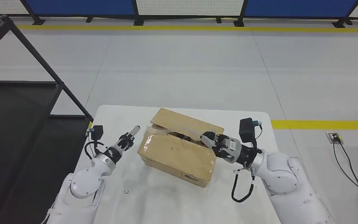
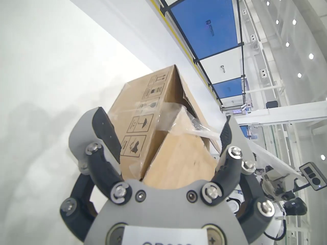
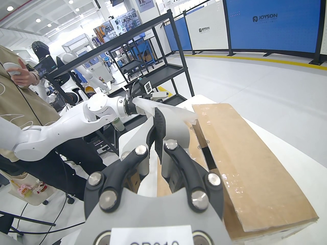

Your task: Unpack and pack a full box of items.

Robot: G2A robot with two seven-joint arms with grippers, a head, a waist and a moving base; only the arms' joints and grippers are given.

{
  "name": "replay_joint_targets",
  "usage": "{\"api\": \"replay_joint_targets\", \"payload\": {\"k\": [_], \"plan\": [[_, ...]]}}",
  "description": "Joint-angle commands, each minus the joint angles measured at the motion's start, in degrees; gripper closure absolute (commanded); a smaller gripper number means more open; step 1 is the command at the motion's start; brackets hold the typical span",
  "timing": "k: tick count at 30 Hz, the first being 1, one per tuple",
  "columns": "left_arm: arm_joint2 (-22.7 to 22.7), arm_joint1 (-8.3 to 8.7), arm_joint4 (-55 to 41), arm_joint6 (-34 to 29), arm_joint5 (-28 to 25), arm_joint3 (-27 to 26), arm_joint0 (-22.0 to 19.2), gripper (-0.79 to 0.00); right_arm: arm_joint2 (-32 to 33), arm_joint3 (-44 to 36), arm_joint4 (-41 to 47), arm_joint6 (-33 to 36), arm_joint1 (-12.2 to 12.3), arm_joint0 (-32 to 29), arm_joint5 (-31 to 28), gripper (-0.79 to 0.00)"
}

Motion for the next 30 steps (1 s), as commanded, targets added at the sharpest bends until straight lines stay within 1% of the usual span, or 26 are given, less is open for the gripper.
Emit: {"api": "replay_joint_targets", "payload": {"k": [1,9,13,19,23,26,28,30], "plan": [[-0.22,0.07,-1.35,-1.20,-0.76,-0.42,0.93,-0.785,0.00,-0.04,0.07,0.00,0.11,0.05,-0.15,0.000],[-0.31,0.17,-5.33,-3.03,-3.19,-2.74,4.03,-0.785,0.48,-0.36,0.56,-0.93,0.55,-0.10,-0.56,0.000],[0.04,0.27,-4.97,-3.24,-4.05,-3.81,5.34,-0.785,0.63,-0.72,0.40,-1.46,0.73,-0.33,-0.36,0.000],[1.12,0.55,-2.81,-5.30,-5.76,-5.58,7.12,-0.785,1.03,-1.90,0.83,-2.06,1.04,-0.83,0.17,0.000],[0.48,0.76,-3.00,-5.55,-6.73,-6.26,8.62,-0.785,0.90,-3.47,1.01,-2.41,1.14,-0.88,1.26,0.000],[-1.57,0.89,-4.17,-3.00,-6.90,-6.29,9.72,-0.785,0.77,-4.83,0.42,-2.98,1.16,-0.62,2.86,0.000],[-3.64,0.89,-6.64,-0.30,-6.51,-6.03,10.24,-0.785,0.54,-5.85,0.10,-4.10,1.10,-0.58,3.90,0.000],[-5.48,0.91,-7.18,3.14,-5.35,-5.48,10.56,-0.785,0.32,-6.77,-0.39,-5.29,1.03,-0.47,4.99,0.000]]}}
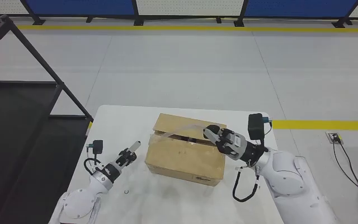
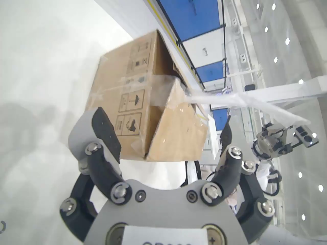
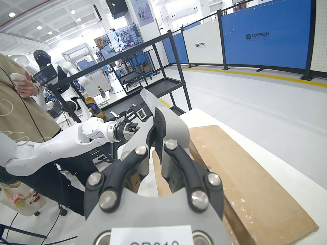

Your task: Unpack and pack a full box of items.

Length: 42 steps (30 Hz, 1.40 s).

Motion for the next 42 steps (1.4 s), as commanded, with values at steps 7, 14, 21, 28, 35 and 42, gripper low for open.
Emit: {"api": "replay_joint_targets", "payload": {"k": [7,14,21,28,35,42], "plan": [[-2.68,-0.06,-2.53,5.80,1.81,1.02,0.44,-0.785,-4.01,-2.12,-3.44,-2.83,-0.72,2.43,5.26,0.000],[-1.79,-0.18,-2.44,6.92,1.11,1.51,0.69,-0.785,-7.99,-3.10,-5.32,-6.05,-1.68,5.65,8.72,0.000],[-1.52,-0.19,-2.39,7.18,0.11,1.72,0.91,-0.785,-9.80,-5.06,-5.20,-6.18,-2.28,7.83,12.61,0.000],[-2.06,-0.13,-2.83,7.43,-1.23,1.71,1.50,-0.785,-11.30,-6.84,-4.33,-5.37,-2.80,9.47,15.82,0.000],[-2.36,-0.03,-2.51,7.17,-2.01,1.47,2.05,-0.785,-10.97,-8.77,-3.32,-6.28,-2.99,9.10,16.10,0.000],[-1.76,0.03,-1.18,6.72,-2.48,0.86,1.98,-0.785,-10.31,-11.27,-3.16,-6.12,-3.02,8.09,17.04,0.000]]}}
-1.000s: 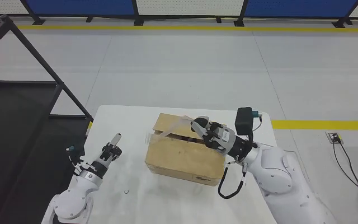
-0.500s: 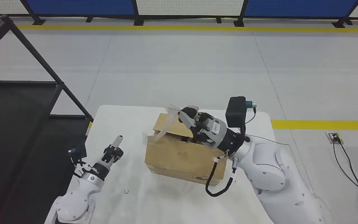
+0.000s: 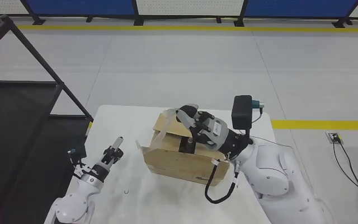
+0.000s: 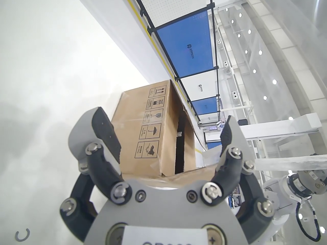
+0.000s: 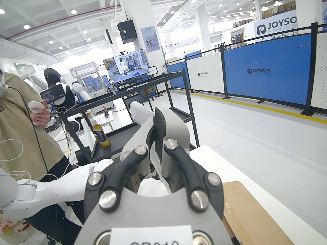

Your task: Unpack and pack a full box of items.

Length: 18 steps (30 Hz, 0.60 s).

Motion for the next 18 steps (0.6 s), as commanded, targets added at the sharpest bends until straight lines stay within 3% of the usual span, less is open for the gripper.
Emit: {"api": "replay_joint_targets", "payload": {"k": [1,18], "plan": [[0.20,0.00,0.34,0.05,-0.01,-0.09,-0.02,-0.785,0.15,-0.69,-0.10,-0.06,-0.01,-0.28,0.22,0.000],[0.29,0.08,0.18,0.00,-0.47,-0.34,-0.14,-0.785,1.74,-4.12,0.34,-3.55,-0.34,-1.61,0.72,0.000]]}}
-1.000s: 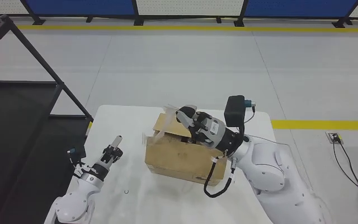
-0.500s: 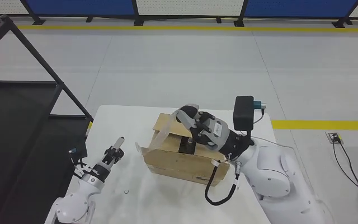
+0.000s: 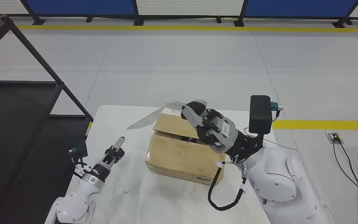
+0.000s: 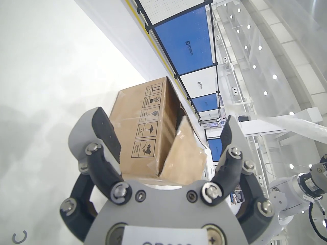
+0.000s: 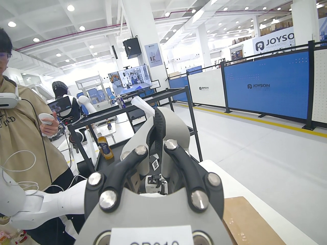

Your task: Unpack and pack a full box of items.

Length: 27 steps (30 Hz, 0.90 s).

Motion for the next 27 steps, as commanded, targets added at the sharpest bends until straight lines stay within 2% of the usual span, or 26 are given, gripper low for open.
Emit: {"api": "replay_joint_targets", "payload": {"k": [1,6,10,19,22,27], "plan": [[-0.10,0.01,-0.09,0.12,-0.10,-0.08,0.00,-0.785,0.14,-0.19,-0.16,-0.14,-0.04,0.12,-0.02,0.000],[-1.30,-0.01,-1.88,1.56,0.47,-0.26,0.07,-0.785,1.29,0.87,-0.45,-0.05,0.01,0.68,-1.61,0.000],[-3.10,0.08,-3.21,2.58,4.15,-1.28,0.38,-0.785,2.73,2.65,0.89,1.58,0.20,0.72,-2.14,0.000],[-3.10,0.08,-3.21,2.58,4.15,-1.28,0.38,-0.785,2.73,2.65,0.89,1.58,0.20,0.72,-2.14,0.000],[-2.21,-0.01,-3.59,2.20,4.47,-3.14,0.62,-0.785,3.17,2.80,1.08,0.42,0.21,-0.13,-2.28,0.000],[-0.44,-0.16,-8.42,-2.02,8.18,-6.38,-0.86,-0.785,3.43,7.56,5.47,-2.82,0.01,0.81,-8.92,0.000]]}}
